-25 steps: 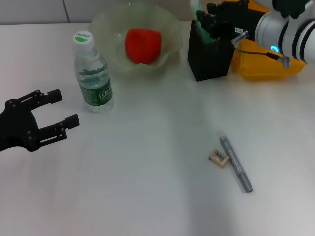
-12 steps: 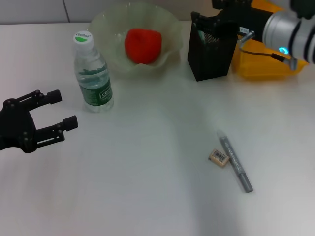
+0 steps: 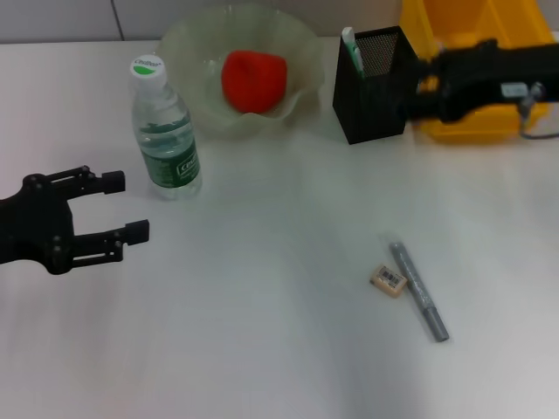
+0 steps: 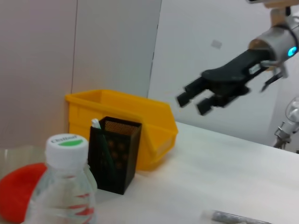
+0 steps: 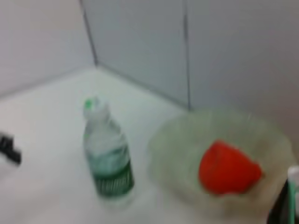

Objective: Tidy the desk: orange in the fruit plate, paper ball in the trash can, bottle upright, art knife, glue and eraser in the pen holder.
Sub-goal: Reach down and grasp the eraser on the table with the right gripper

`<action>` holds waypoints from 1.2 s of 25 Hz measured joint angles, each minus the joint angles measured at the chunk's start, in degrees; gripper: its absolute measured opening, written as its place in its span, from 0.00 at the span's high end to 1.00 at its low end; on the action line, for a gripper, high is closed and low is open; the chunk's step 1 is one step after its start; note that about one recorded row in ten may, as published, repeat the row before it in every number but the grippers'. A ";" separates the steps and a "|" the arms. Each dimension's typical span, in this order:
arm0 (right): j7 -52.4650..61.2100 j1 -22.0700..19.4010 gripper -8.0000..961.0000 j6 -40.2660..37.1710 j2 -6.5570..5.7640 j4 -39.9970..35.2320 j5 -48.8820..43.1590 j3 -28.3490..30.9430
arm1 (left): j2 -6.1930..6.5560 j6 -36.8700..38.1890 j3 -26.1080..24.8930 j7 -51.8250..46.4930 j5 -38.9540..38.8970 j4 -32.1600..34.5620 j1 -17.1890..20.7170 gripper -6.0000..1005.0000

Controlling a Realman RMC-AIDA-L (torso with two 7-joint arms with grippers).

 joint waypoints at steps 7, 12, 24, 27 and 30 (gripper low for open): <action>15.49 5.14 0.33 -18.57 0.11 -12.39 -19.18 -4.54 | -0.51 1.80 0.00 -0.19 2.87 -0.38 -1.61 0.22; 22.28 9.63 0.33 -23.85 0.18 -9.79 -27.03 -9.92 | -0.42 3.14 0.00 -0.41 4.37 0.04 -2.01 0.22; 23.99 16.05 0.33 -23.29 0.42 0.60 -28.94 -25.49 | -0.53 2.70 -0.05 0.22 5.53 -0.32 -2.03 0.22; 24.07 18.12 0.33 -21.18 0.50 4.64 -28.89 -28.04 | -0.53 2.84 0.01 0.32 6.12 -0.32 -2.03 0.22; 24.06 19.94 0.33 -18.61 0.61 8.95 -28.71 -29.89 | -0.53 2.88 0.00 0.38 7.33 -0.34 -2.03 0.22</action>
